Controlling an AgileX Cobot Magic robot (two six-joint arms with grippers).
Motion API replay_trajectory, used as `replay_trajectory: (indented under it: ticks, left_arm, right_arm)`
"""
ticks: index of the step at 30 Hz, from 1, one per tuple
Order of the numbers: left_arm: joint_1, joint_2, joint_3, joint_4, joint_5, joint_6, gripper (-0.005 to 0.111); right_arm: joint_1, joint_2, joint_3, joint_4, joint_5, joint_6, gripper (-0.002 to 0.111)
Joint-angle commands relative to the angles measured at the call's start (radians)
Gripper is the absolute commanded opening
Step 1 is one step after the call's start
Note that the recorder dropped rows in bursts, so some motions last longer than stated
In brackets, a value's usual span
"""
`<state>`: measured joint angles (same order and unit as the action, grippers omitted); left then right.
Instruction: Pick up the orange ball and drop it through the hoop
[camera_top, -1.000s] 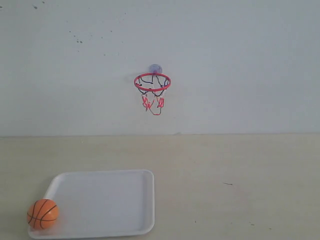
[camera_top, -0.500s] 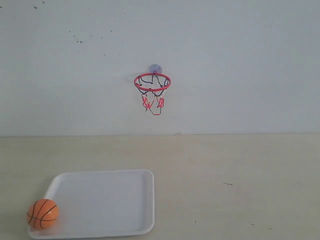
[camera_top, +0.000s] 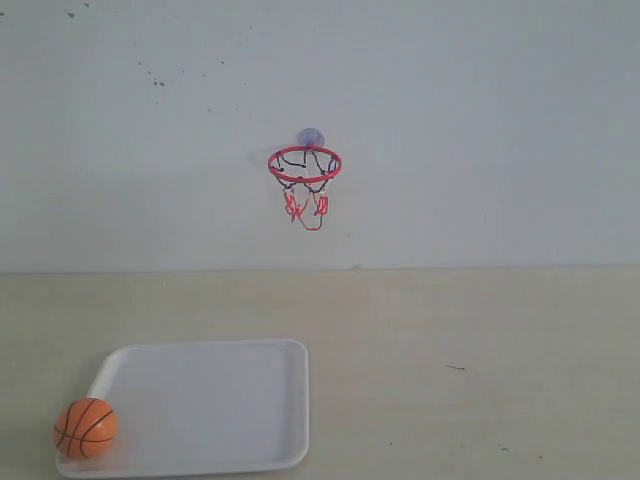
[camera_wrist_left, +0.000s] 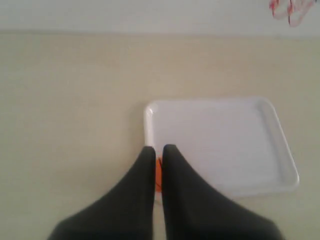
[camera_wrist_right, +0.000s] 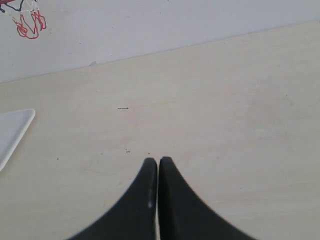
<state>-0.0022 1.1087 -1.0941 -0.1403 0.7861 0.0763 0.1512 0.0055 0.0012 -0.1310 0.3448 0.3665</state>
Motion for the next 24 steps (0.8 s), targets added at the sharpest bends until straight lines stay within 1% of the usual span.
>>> replay_trajectory:
  ticks: [1,5,7,11,13,15,17,24]
  left_arm:
    - [-0.007,0.194,-0.090,-0.147,0.200,0.217,0.004]
    - [-0.007,0.305,-0.095,-0.159,0.222,0.388,0.006]
    - [-0.007,0.339,-0.095,-0.159,0.211,0.390,0.012]
    - [-0.007,0.396,-0.095,-0.194,0.170,0.390,0.039]
    - [-0.007,0.429,-0.095,-0.195,0.165,0.390,0.055]
    - [-0.007,0.467,-0.095,-0.195,0.159,0.390,0.066]
    - [-0.007,0.502,-0.095,-0.197,0.157,0.389,0.068]
    - [-0.018,0.613,-0.095,-0.198,0.136,0.389,0.068]
  right_arm:
    - [-0.003,-0.005,-0.001,-0.008,-0.010,-0.008,0.000]
    - [-0.003,-0.005,-0.001,-0.008,-0.010,-0.008,0.000]
    - [-0.003,-0.005,-0.001,-0.008,-0.010,-0.008,0.000]
    - [-0.003,-0.005,-0.001,-0.008,-0.010,-0.008,0.000]
    - [-0.003,-0.005,-0.001,-0.008,-0.010,-0.008,0.000]
    - [-0.003,-0.005,-0.001,-0.008,-0.010,-0.008,0.000]
    - [-0.003,-0.005,-0.001,-0.008,-0.010,-0.008,0.000]
    - [-0.003,-0.005,-0.001,-0.008,-0.010,-0.008,0.000]
